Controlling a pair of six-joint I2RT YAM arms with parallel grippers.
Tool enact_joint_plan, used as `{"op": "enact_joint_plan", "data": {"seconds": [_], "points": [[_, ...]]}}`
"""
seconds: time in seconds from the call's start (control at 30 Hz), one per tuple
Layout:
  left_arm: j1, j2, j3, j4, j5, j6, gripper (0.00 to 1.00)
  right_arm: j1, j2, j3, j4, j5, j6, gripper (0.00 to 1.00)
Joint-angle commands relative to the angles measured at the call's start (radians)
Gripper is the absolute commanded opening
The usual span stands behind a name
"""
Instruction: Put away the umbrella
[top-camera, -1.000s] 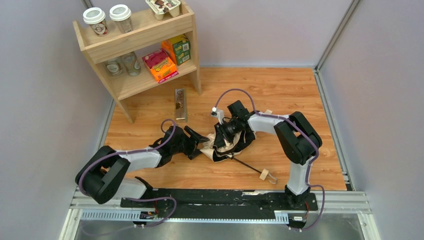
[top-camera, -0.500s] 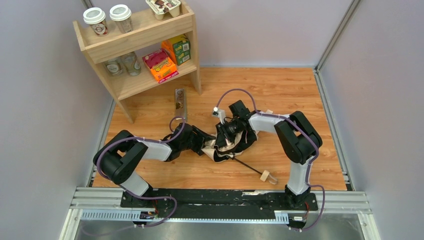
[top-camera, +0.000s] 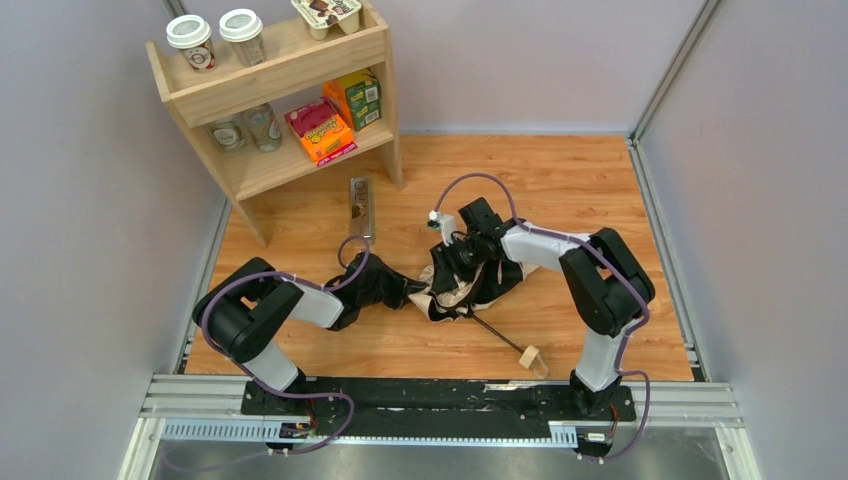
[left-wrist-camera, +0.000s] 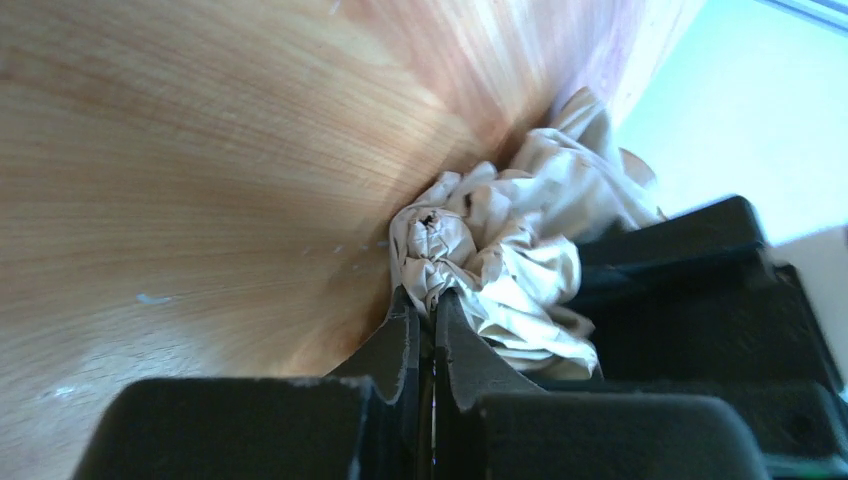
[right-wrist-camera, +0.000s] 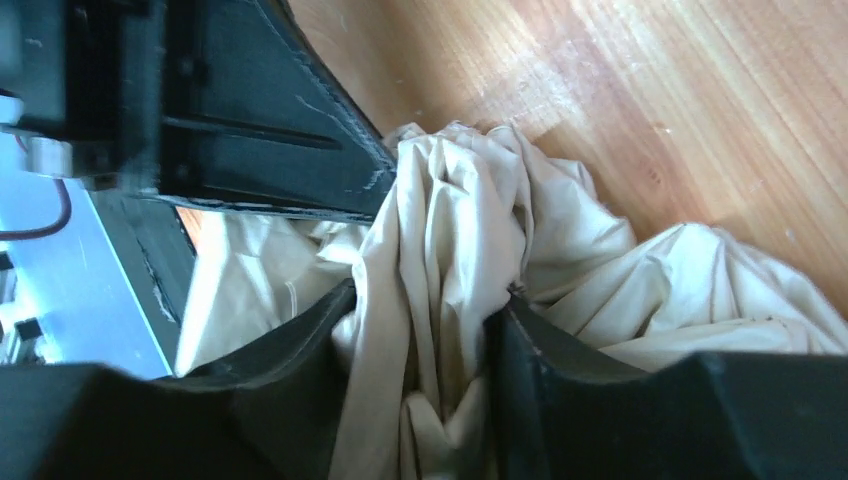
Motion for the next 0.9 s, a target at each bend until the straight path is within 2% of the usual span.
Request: {"op": "enact_joint_plan", "data": {"seconds": [0.0, 0.07, 0.1, 0.13, 0.17, 0.23, 0.37, 0.6, 0.73, 0.87], "points": [[-0.011, 0.000, -0.025, -0.199, -0.058, 0.025, 0.00, 0.037, -0.153, 0.041, -0.066, 0.168, 0.082, 0.60], [-0.011, -0.016, -0.018, -0.233, -0.052, 0.025, 0.00, 0.040, -0.216, 0.056, -0.135, 0.263, 0.101, 0.69], [-0.011, -0.019, -0.016, -0.256, -0.052, 0.027, 0.00, 0.048, -0.248, 0.068, -0.182, 0.308, 0.093, 0.77], [-0.011, -0.023, -0.007, -0.267, -0.052, 0.025, 0.00, 0.060, -0.277, 0.078, -0.214, 0.351, 0.082, 0.93], [-0.011, -0.028, -0.007, -0.274, -0.052, 0.025, 0.00, 0.087, -0.320, 0.078, -0.241, 0.401, 0.064, 0.99], [-0.011, -0.031, -0.005, -0.271, -0.045, 0.022, 0.00, 0.158, -0.400, 0.058, -0.261, 0.492, 0.026, 1.00], [-0.011, -0.039, 0.005, -0.290, -0.035, 0.021, 0.00, 0.374, -0.523, -0.048, -0.154, 0.794, -0.037, 1.00], [-0.009, -0.048, 0.036, -0.377, -0.004, 0.005, 0.00, 0.653, -0.401, -0.166, 0.073, 1.286, -0.143, 1.00], [0.003, -0.051, 0.056, -0.428, 0.024, 0.007, 0.00, 0.683, -0.334, -0.203, 0.167, 1.340, -0.194, 1.00], [0.018, -0.053, 0.071, -0.469, 0.048, 0.012, 0.00, 0.666, -0.246, -0.197, 0.184, 1.374, -0.214, 1.00]]}}
